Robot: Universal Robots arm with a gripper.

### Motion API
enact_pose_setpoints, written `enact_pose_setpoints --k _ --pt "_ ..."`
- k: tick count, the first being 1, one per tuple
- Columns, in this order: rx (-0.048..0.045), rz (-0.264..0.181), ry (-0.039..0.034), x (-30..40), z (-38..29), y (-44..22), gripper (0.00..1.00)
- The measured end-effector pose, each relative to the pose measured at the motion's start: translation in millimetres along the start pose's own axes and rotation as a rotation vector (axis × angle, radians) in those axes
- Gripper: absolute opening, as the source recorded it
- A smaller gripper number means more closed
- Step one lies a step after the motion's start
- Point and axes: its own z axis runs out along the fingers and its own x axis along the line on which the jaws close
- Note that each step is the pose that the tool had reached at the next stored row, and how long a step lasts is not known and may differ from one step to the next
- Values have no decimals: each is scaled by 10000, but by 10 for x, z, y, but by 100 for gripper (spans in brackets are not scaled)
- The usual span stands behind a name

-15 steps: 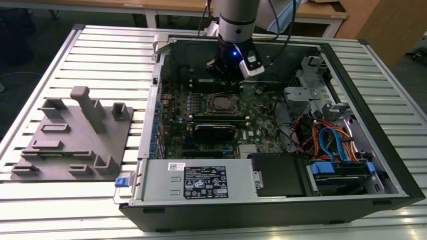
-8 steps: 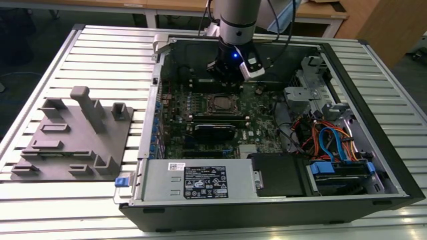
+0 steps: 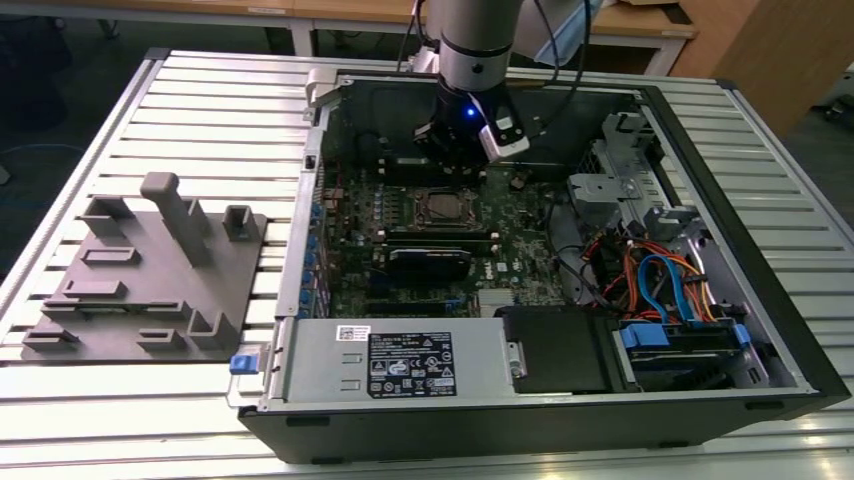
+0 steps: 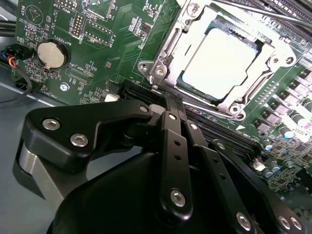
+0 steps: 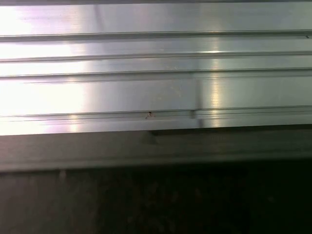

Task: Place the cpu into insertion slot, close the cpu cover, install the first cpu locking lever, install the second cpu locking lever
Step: 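Install the first cpu locking lever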

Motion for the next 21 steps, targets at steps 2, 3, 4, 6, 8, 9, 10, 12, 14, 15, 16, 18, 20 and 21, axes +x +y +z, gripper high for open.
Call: enact_pose_setpoints --k 2,3,4,6,8,9,10,12,14,15,16,18,20,21 --pt "-1 0 -1 0 -2 1 10" --pt "0 0 -1 0 -5 0 10" --pt "0 0 0 0 -8 0 10" --pt "-1 0 -1 -1 -15 1 10" --pt "-3 0 -2 -1 -16 1 10" --pt "-3 0 -2 -1 -16 1 10" --pt "0 0 0 -1 -18 1 10" --pt "-1 0 -1 -1 -20 1 10" --pt "0 0 0 -1 -20 1 10" --pt "-1 1 -1 -1 -20 1 10" --pt "0 0 0 -1 -20 1 10" --pt "0 0 -1 -1 -20 1 10" --pt "9 -1 0 -1 -21 1 10" --pt "23 -1 -2 -1 -19 1 10"
